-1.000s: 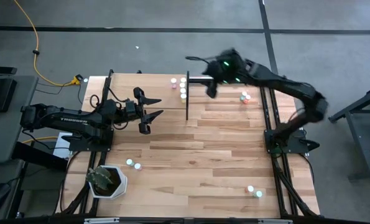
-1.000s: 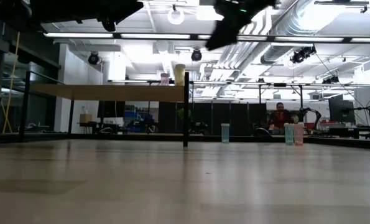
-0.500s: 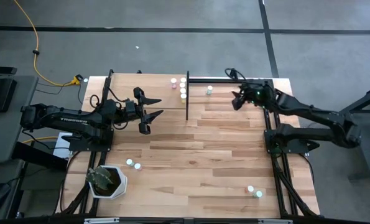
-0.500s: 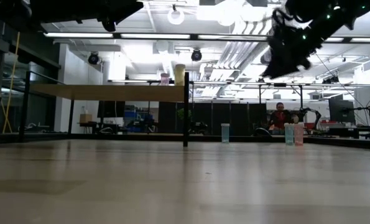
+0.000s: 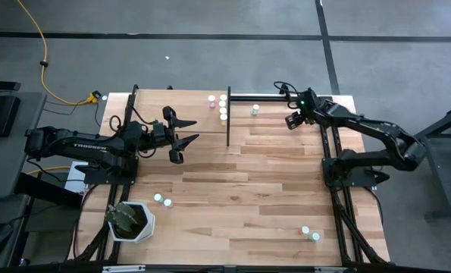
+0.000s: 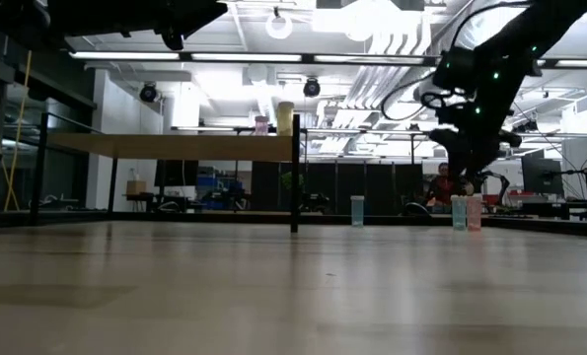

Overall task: Pick and place medicine bottles onto shelf by color
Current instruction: Put the top orange pill bottle on the shelf

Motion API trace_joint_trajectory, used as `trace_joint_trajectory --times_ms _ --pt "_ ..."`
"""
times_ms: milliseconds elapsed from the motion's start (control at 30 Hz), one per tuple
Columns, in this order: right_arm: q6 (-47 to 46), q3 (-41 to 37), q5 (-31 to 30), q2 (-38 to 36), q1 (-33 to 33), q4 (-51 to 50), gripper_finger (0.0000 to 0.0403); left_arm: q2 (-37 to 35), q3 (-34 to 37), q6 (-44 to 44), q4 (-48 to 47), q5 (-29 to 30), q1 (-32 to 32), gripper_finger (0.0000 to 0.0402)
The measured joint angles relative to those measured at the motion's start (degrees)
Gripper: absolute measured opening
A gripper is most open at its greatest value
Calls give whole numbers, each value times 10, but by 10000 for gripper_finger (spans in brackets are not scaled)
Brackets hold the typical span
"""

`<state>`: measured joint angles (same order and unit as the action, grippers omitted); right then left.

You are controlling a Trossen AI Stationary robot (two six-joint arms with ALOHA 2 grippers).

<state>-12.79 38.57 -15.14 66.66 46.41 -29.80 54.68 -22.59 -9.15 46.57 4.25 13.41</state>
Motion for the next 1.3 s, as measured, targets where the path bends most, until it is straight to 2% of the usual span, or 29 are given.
trace_joint_trajectory --times_ms 200,467,900,1300 --pt "13 0 -4 30 33 -18 197 0 0 0 0 0 0 200" --pt "67 0 56 45 57 -20 197 0 0 0 0 0 0 200" --pt "79 0 47 95 73 -4 197 0 0 0 0 0 0 200" --pt "83 0 47 98 73 -6 197 0 0 0 0 0 0 200"
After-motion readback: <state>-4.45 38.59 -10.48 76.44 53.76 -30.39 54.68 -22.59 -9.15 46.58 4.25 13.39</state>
